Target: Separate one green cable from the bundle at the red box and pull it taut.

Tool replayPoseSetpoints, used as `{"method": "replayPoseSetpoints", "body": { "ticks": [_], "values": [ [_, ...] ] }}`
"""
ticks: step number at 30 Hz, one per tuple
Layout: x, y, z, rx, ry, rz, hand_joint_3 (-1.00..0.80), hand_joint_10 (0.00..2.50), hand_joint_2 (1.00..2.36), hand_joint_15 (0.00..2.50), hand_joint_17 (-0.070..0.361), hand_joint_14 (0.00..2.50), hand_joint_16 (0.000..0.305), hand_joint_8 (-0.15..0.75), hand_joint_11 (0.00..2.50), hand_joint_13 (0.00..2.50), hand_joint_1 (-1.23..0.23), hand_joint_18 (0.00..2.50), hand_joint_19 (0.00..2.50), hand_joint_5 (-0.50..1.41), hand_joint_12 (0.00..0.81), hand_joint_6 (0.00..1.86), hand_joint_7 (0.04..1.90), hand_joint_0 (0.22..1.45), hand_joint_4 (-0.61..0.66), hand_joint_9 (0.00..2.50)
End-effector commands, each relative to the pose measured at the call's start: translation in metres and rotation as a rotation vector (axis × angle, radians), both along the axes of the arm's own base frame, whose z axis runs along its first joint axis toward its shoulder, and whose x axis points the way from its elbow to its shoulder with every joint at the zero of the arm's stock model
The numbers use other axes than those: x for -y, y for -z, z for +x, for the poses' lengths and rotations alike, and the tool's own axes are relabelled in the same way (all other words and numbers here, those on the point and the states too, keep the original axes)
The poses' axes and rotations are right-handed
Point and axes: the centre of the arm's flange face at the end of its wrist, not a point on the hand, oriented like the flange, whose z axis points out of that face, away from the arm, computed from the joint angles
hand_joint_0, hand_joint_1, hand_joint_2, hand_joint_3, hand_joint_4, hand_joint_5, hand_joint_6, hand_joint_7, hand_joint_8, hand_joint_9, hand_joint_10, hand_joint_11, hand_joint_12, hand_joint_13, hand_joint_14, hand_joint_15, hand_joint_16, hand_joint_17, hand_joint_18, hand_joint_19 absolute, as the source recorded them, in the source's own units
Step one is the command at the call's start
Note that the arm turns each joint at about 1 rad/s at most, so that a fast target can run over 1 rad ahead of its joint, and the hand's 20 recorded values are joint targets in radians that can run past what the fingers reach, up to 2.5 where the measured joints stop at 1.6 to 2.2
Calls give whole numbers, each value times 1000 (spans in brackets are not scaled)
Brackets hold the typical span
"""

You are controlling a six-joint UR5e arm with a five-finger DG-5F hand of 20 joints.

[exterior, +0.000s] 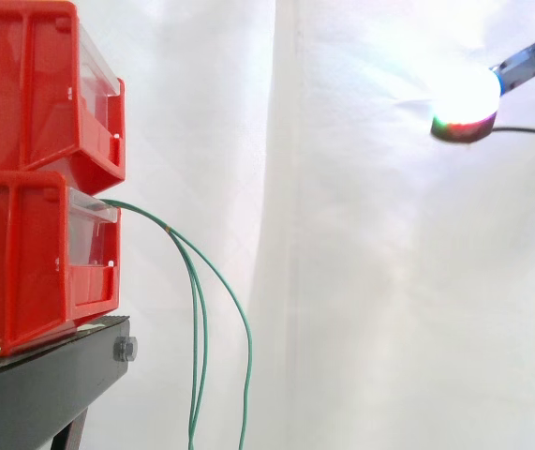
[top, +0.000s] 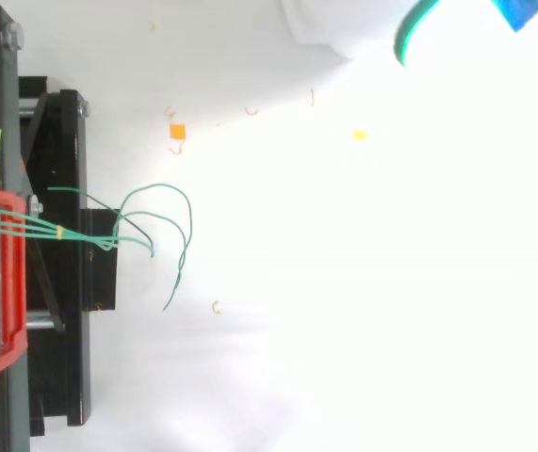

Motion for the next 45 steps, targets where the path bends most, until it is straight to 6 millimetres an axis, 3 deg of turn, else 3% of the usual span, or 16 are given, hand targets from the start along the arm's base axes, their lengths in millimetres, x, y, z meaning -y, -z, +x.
{"method": "replayPoseSetpoints", "body": {
  "ticks": [1,5,8,10,12,21,25,27,30,45],
  "values": [
    [3,6,6,7,-3,-15,-500,25,1000,1082,218,21,97,331,1138,2167,-435,2500,394,-189,502,501,635,343,274,2103],
    [7,19,16,5,-11,-25,-500,25,1000,1152,220,20,98,315,1198,2216,-434,2500,467,-186,494,501,635,342,282,2170],
    [13,49,39,40,-37,8,-500,25,1000,1243,217,18,96,302,1299,2281,-435,2500,554,-180,470,501,636,340,293,2248],
    [12,55,44,47,-48,18,-500,23,1000,1316,204,17,91,303,1395,2347,-434,2500,670,-175,433,501,633,340,301,2325],
    [15,73,62,105,-84,53,-500,22,1000,1366,201,15,89,299,1464,2416,-431,2500,727,-171,419,501,635,339,310,2387],
    [16,75,72,151,-81,14,-500,20,1000,1470,192,12,85,299,1621,2500,-425,2500,856,-161,389,501,632,335,325,2491],
    [17,101,83,131,-81,28,-500,19,1000,1491,195,11,87,299,1625,2483,-424,2500,858,-161,388,501,633,335,322,2480],
    [20,126,95,134,-84,61,-500,20,1000,1488,195,11,87,298,1633,2482,-424,2500,863,-160,390,501,634,335,319,2477],
    [19,133,103,161,-106,110,-500,17,1000,1489,196,11,87,299,1626,2481,-423,2500,866,-160,390,501,634,335,318,2476],
    [36,132,105,183,-97,72,-500,18,1000,1487,198,11,88,297,1627,2472,-422,2500,854,-158,395,501,632,335,313,2462]
  ]
}}
